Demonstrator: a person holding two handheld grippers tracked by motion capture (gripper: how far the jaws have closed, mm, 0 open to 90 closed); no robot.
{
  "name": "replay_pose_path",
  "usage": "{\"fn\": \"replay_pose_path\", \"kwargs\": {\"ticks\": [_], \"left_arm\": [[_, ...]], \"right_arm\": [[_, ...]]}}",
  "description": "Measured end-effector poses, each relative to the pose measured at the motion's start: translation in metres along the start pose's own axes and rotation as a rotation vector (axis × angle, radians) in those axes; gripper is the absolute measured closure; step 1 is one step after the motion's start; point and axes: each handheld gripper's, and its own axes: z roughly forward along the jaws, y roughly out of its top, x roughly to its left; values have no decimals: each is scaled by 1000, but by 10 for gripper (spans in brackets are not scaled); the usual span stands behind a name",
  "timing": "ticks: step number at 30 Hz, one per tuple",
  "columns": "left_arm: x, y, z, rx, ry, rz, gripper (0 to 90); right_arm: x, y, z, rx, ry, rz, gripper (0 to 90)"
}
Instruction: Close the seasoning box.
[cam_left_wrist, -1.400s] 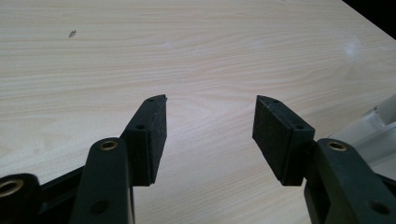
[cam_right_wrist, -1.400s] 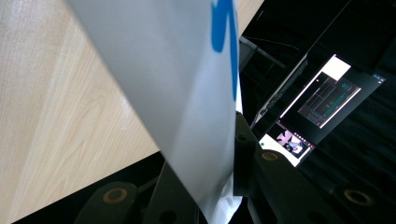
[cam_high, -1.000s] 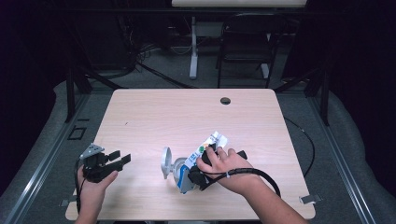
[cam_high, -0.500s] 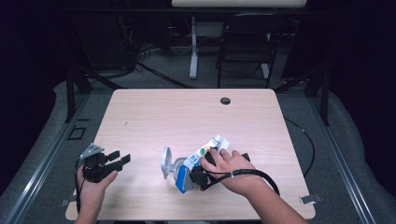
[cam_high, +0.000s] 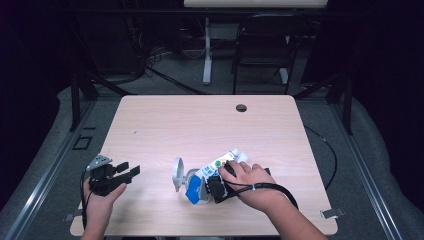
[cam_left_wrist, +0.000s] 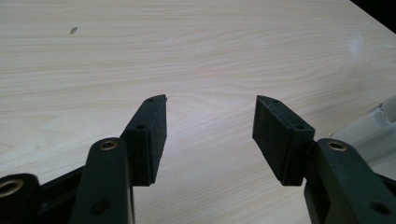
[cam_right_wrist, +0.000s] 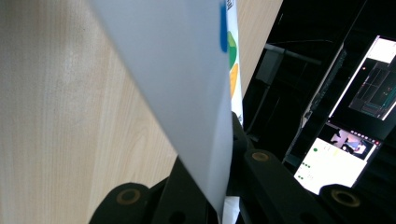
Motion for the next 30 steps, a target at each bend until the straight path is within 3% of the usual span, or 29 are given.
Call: {"fn": "replay_pose_path", "kwargs": {"ticks": [6,30], "left_arm": [[-1,-1,2,2,1,4,452],[-1,2,-1,-6,4,-2,452]], "right_arm": [[4,-4,1,-44,25,74,900],[11,-12,6,-119,49,220,900]]}}
